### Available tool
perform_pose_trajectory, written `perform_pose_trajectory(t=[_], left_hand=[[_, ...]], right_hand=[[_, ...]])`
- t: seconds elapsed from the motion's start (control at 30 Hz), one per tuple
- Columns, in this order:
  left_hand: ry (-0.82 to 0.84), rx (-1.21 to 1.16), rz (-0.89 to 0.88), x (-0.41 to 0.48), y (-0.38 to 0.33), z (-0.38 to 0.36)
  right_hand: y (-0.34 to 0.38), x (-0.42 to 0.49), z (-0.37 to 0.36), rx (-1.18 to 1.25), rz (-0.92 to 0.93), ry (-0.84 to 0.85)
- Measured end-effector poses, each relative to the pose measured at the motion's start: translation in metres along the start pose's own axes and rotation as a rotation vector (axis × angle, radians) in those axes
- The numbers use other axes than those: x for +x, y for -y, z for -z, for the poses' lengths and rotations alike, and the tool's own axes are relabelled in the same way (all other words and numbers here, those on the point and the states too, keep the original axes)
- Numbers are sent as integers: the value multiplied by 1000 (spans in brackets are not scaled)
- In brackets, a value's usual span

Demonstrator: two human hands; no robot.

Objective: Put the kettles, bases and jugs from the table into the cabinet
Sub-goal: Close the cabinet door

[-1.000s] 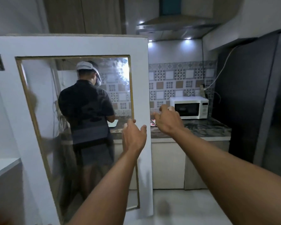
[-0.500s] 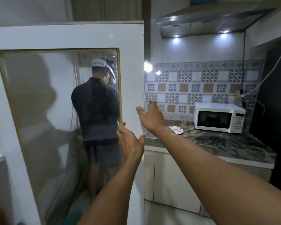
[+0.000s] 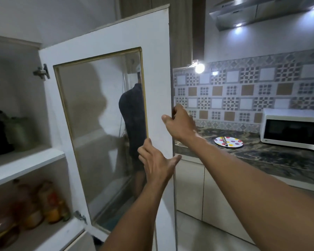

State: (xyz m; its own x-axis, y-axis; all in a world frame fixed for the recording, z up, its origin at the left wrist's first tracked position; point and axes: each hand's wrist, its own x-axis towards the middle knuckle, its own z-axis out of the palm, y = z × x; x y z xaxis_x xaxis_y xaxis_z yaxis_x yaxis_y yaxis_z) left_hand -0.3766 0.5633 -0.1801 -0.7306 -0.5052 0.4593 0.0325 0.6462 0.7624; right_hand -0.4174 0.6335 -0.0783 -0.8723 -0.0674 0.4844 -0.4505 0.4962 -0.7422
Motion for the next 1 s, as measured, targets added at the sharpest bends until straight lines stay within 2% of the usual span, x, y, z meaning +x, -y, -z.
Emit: perform_pose_trajectory(t=[0.17, 0.5, 0.63, 0.77, 1.0], left_hand=[[-117, 37, 86, -41, -3, 46], [-241, 42, 69, -107, 46, 207], [-263, 11, 93, -126, 68, 282], [-391, 69, 157, -126, 94, 359], [-620, 141, 328, -106, 153, 458]], right_hand=[[40, -58, -1, -51, 98, 34], [160, -194, -38, -106, 429, 154], [208, -226, -74, 7, 565, 227], [266, -244, -118, 30, 717, 303], [353, -262, -204, 34, 1072, 310]])
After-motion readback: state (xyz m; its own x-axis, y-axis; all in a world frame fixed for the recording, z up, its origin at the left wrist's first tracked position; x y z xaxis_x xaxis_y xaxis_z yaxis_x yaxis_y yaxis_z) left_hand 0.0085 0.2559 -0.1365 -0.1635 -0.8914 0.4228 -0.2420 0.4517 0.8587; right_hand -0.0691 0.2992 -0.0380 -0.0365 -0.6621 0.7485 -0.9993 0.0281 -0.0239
